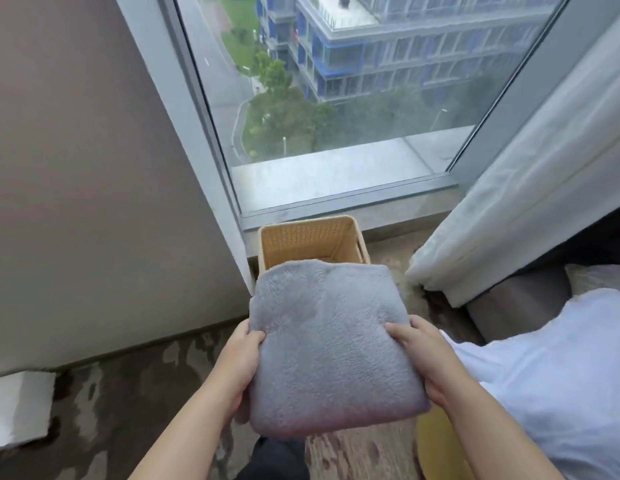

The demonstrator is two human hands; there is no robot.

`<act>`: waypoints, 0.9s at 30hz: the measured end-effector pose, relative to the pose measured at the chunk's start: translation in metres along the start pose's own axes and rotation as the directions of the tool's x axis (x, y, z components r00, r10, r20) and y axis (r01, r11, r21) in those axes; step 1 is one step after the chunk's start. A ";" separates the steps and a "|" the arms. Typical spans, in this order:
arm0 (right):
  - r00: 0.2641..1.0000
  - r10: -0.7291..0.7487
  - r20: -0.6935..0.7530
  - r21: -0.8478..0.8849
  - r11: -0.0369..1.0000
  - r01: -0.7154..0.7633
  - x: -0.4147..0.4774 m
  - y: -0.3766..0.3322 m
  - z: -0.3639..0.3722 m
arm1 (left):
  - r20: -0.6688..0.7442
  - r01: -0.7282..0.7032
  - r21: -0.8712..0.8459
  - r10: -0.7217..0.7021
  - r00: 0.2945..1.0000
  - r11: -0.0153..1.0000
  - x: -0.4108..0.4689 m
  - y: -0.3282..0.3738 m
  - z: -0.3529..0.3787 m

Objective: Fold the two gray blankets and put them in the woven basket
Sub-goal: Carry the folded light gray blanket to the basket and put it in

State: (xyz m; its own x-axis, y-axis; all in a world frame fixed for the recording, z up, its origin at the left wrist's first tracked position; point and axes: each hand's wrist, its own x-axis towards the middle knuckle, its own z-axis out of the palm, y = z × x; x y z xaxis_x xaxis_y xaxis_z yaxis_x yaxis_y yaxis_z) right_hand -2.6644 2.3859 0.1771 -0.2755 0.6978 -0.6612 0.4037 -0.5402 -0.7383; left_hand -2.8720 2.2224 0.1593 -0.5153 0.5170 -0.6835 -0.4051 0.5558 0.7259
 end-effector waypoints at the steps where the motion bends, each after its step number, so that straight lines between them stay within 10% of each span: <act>1: 1.000 0.011 -0.014 -0.004 1.000 -0.011 0.022 -0.006 0.004 | 0.023 0.030 -0.052 -0.028 0.999 0.998 0.023 0.008 0.003; 17: 0.895 0.424 0.142 -0.054 0.906 -0.420 0.309 -0.046 0.059 | -0.042 0.298 -0.095 -0.303 0.952 0.950 0.301 0.067 0.027; 27: 0.865 0.470 0.174 -0.360 0.848 -0.389 0.452 -0.052 0.062 | -0.096 0.516 -0.184 -0.538 0.837 0.836 0.395 0.064 0.066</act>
State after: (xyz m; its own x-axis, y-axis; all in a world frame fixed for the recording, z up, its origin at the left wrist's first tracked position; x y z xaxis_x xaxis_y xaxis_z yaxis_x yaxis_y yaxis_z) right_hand -2.8638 2.6998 -0.0916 -0.2002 0.2677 -0.9425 0.7638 -0.5598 -0.3212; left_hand -3.0513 2.5051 -0.0695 -0.2860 0.0715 -0.9556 -0.7440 0.6118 0.2685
